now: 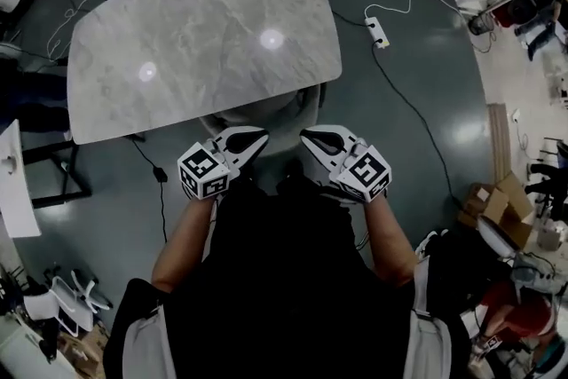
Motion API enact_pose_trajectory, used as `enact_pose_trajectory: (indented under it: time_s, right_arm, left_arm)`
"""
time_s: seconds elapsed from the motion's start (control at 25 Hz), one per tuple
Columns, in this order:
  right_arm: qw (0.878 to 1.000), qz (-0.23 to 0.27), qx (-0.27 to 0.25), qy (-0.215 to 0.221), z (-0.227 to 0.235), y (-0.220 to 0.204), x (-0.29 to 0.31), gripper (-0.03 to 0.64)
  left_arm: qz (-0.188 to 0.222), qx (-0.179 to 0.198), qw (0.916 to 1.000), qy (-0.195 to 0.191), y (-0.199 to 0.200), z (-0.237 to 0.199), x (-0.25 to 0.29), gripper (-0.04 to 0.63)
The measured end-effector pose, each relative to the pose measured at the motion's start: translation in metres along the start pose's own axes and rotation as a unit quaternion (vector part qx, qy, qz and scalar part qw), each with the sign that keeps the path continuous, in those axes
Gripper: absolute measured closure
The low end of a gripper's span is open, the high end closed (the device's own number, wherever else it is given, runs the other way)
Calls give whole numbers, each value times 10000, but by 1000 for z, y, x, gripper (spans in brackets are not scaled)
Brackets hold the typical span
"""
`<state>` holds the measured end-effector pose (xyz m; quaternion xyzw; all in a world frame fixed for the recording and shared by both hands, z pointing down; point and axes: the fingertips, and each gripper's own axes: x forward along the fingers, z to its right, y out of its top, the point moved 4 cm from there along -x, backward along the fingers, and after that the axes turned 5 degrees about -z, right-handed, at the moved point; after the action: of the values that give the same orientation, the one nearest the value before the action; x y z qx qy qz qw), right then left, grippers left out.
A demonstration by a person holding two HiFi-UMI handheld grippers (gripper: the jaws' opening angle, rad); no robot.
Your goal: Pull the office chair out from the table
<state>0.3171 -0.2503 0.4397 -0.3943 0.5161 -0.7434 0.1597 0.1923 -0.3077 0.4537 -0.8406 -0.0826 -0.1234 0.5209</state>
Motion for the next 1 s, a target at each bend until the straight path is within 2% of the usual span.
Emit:
enact_pose_trajectory:
  time_s: [0.2, 0.36, 0.52, 0.68, 0.84, 1.0]
  right_arm:
    - [9981, -216, -323, 481, 8, -6, 16, 594]
    - [9934, -415, -494, 946, 4, -13, 31, 594]
    - [9870, -678, -672, 1291, 3, -26, 39, 594]
    - [9764, -1108, -1054, 1526, -3, -50, 50, 594]
    - [9619, -1467, -1539, 1719, -17, -72, 57, 594]
    - [9471, -1793, -1957, 1806, -25, -88, 66, 594]
  left_arm:
    - [197, -76, 9982, 553, -5, -4, -14, 583]
    - [89, -102, 9947, 1016, -26, -2, -30, 583]
    - [-40, -101, 9917, 1277, -41, 6, -33, 583]
    - [-378, 12, 9891, 1423, -61, 7, -24, 581]
    - [-870, 190, 9862, 1399, -84, 5, -11, 581]
    - [-1313, 528, 9803, 1376, -95, -1, 6, 581]
